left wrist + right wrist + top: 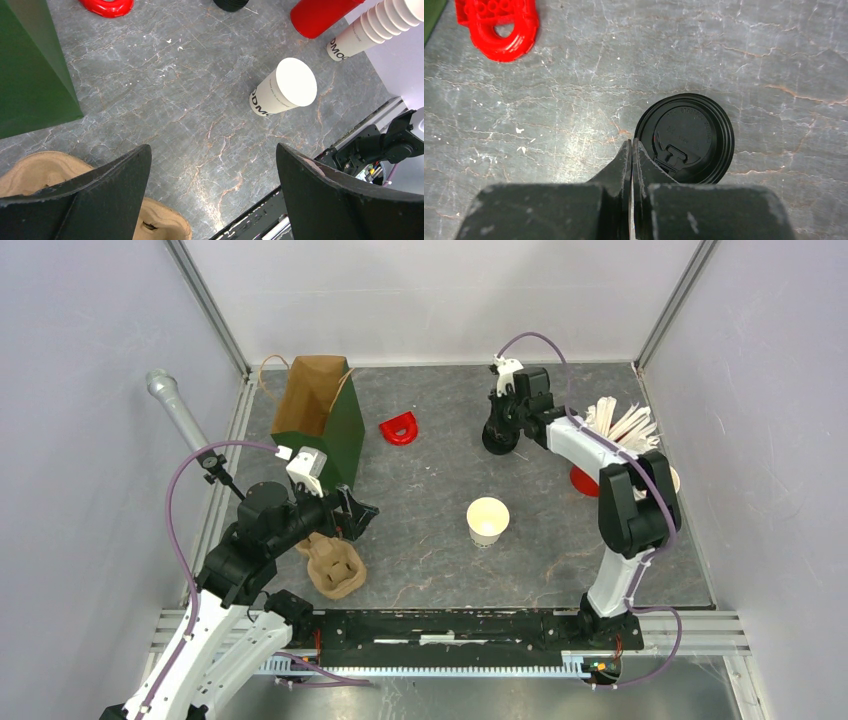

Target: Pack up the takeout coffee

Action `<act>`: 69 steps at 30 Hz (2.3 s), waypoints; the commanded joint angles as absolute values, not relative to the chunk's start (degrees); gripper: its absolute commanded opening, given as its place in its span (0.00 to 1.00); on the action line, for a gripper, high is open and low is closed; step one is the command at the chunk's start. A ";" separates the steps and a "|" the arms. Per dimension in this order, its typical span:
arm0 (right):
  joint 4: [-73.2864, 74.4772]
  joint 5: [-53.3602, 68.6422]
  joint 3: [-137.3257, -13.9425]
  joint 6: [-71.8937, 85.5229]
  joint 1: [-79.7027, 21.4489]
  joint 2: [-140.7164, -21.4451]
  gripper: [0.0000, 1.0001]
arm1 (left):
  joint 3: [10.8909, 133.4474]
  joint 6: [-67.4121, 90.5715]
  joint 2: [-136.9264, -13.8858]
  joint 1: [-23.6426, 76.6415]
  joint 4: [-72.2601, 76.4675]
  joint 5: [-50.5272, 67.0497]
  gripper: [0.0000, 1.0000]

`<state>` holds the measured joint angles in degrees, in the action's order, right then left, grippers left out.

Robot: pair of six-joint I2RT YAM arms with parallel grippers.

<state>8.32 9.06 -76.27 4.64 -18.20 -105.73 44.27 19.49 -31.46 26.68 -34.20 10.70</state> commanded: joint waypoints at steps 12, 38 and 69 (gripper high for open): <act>9.77 9.64 -76.49 0.53 -18.59 -102.21 0.34 | 44.12 20.56 -31.82 26.19 -33.02 11.51 1.00; 13.03 4.82 -81.21 -3.34 -19.60 -108.33 0.07 | 44.17 20.48 -31.75 26.22 -33.05 11.54 1.00; 17.13 21.40 -72.55 3.65 -23.41 -84.46 0.00 | 39.27 13.40 -26.46 26.29 -21.85 19.00 0.95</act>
